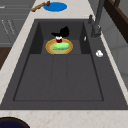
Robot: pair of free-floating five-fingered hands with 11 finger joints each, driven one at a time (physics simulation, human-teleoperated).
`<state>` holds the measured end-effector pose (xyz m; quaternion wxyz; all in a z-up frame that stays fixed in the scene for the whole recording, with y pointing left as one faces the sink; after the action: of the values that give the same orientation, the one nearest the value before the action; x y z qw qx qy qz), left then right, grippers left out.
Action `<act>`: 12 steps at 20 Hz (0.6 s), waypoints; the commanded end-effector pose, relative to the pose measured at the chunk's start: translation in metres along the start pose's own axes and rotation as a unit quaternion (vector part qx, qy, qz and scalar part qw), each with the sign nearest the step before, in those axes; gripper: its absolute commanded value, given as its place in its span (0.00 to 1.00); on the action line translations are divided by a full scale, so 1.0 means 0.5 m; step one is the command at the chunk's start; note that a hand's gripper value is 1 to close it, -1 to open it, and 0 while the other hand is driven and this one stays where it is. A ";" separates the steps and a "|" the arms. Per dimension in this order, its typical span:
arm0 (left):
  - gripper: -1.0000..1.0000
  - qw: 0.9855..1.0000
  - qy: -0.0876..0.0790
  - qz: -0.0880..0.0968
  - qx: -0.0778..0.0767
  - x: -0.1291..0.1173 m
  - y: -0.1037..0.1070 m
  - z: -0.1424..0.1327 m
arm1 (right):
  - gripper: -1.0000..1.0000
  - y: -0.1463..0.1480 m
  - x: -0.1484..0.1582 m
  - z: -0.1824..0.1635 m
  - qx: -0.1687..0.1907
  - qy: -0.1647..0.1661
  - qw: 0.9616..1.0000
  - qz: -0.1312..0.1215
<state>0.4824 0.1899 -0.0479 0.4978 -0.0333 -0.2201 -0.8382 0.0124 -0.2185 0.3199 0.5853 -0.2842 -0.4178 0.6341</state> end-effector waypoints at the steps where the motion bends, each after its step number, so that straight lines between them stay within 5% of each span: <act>1: 0.00 0.999 -0.038 0.007 0.023 0.008 0.011 0.035 | 0.50 0.000 0.000 0.000 0.000 0.000 1.000 0.000; 7: 0.00 0.996 -0.058 0.002 0.063 -0.011 0.000 0.070 | 0.50 0.000 0.000 0.000 0.000 0.000 1.000 0.000; 10: 0.00 0.999 -0.034 0.009 0.014 -0.003 -0.015 0.054 | 0.50 0.000 0.000 0.000 0.000 0.000 1.000 0.000; 12: 0.00 0.998 -0.045 0.005 0.036 0.001 -0.006 0.078 | 0.50 0.000 0.000 0.000 0.000 0.000 1.000 0.000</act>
<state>0.4763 0.2045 -0.0190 0.4970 -0.0548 -0.2506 -0.8290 0.0124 -0.2185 0.3199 0.5853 -0.2842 -0.4178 0.6341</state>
